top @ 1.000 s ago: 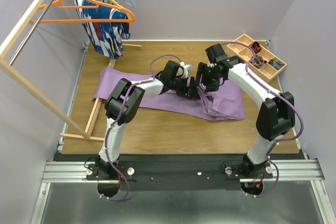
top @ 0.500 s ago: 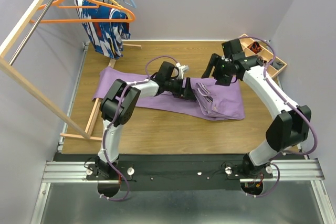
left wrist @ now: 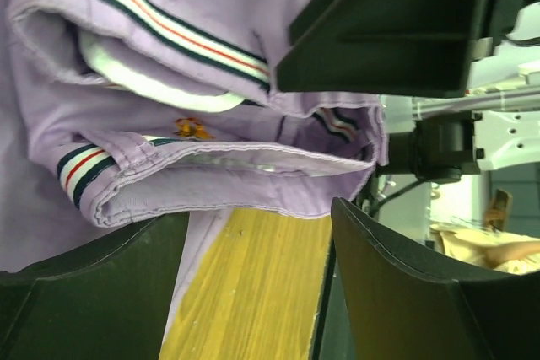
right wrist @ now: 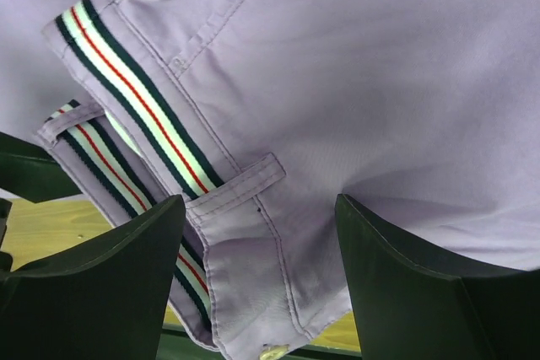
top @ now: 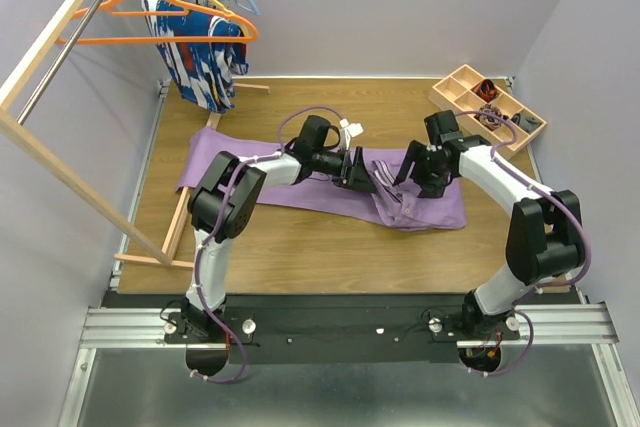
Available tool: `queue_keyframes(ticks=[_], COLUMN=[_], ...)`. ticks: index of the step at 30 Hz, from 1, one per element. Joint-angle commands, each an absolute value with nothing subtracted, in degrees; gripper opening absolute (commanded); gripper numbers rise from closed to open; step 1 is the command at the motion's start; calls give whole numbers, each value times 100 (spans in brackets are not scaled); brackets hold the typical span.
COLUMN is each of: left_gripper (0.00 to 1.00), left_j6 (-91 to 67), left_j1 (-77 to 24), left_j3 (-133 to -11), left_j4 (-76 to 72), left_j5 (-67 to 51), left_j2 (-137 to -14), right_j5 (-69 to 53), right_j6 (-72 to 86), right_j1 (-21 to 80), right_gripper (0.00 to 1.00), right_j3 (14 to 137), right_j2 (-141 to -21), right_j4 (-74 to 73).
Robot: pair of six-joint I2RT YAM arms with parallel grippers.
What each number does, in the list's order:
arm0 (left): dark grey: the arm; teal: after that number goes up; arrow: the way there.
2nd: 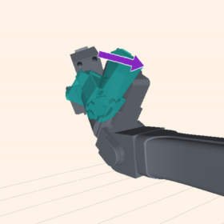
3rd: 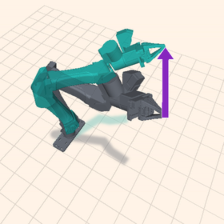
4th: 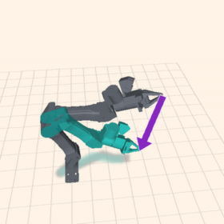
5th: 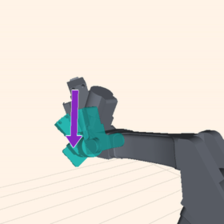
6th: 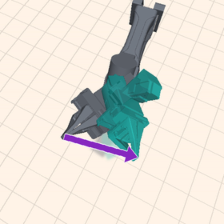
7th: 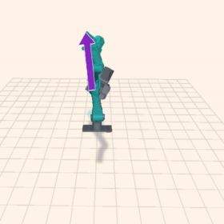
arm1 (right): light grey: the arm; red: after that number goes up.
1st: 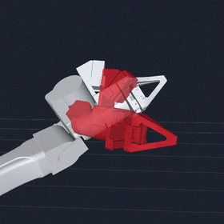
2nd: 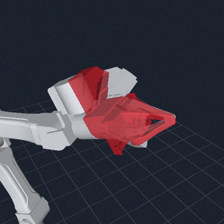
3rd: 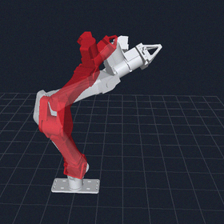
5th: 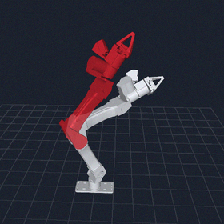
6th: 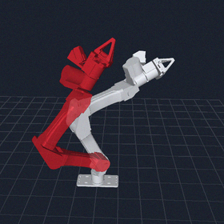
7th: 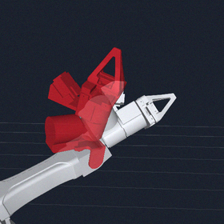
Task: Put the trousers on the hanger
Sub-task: Fold the trousers
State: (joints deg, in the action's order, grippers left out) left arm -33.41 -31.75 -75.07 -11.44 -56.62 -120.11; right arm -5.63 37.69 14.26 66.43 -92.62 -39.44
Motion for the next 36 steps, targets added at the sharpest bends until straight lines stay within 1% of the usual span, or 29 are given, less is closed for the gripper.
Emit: queue_keyframes(ticks=[1,5,9,12,13,16,18,26,31,36], left_gripper=[77,77,77,78,80,82,85,86,86,86], left_j6=[-3744,-3657,-3349,-3480,-3620,-3919,-4235,-5097,-5405,-5361], left_j1=[-3252,-3243,-3252,-3252,-3252,-3252,-3252,-3252,-3287,-3375], left_j3=[-7445,-7540,-7796,-7840,-7857,-7980,-8042,-7963,-8007,-8393], left_j4=[-1415,-924,-11,-9,-35,-228,-412,-879,-800,-195], left_j5=[-6126,-5872,-5406,-5361,-5353,-5247,-5142,-4782,-4395,-3973], left_j2=[-12243,-12331,-12445,-12489,-12507,-12489,-12481,-12568,-12551,-12700], right_j5=[-861,-967,-1081,-1186,-1221,-1336,-1423,-1766,-1942,-1960], right_j6=[3858,3867,3894,3876,3841,3736,3692,3428,3279,3138], right_j1=[1424,1433,1433,1433,1433,1441,1441,1441,1441,1433], right_gripper=[79,79,79,79,79,79,79,76,73,73], right_j3=[6285,6082,5968,5959,5959,5924,5871,5739,5704,5634], right_j2=[-9334,-9343,-9369,-9413,-9430,-9448,-9387,-9255,-9193,-9123], right_j4=[-3604,-3498,-3384,-3296,-3287,-3270,-3243,-3243,-3252,-3243])
